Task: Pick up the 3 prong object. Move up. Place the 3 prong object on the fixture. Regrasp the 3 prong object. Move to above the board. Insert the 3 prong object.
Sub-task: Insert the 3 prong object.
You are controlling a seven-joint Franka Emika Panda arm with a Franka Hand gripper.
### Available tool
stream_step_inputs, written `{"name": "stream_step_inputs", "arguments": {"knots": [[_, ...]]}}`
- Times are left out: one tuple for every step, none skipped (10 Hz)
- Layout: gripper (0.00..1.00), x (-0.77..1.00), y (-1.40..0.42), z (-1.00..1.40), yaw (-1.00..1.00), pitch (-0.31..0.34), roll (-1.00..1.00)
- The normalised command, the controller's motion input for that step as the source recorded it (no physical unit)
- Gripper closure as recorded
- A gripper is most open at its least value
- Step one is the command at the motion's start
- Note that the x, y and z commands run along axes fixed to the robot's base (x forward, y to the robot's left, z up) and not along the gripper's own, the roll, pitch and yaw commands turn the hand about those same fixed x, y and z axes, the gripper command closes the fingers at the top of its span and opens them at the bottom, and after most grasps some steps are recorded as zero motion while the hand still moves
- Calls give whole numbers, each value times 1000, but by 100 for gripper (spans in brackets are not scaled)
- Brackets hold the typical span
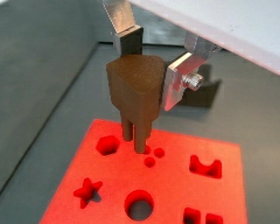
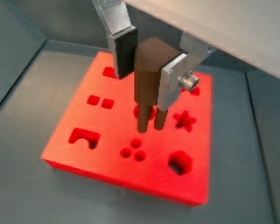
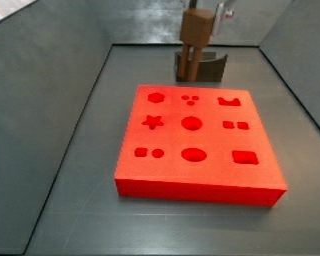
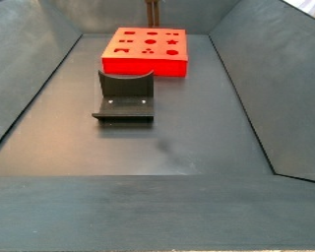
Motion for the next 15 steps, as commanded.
{"name": "stream_step_inputs", "arguments": {"knots": [[100, 457, 231, -420, -463, 27, 0], [100, 0, 31, 0, -14, 0, -6], [100, 0, 0, -109, 0, -17, 0], [100, 69, 0, -257, -457, 0, 0], [100, 26, 11, -340, -991, 0, 0], [100, 0, 0, -357, -1000, 0, 0], [100, 154, 57, 0, -137, 0, -30], [100, 0, 0, -29, 0, 0, 0], [100, 46, 0, -180, -17, -9, 0], [100, 123, 0, -283, -83, -14, 0], [100, 126, 0, -229, -51, -17, 0], [100, 63, 0, -26, -49, -11, -27], [100, 0, 29, -51, -240, 0, 0], [100, -114, 74, -129, -729, 11, 13], [100, 0, 34, -31, -711, 11, 0]]}}
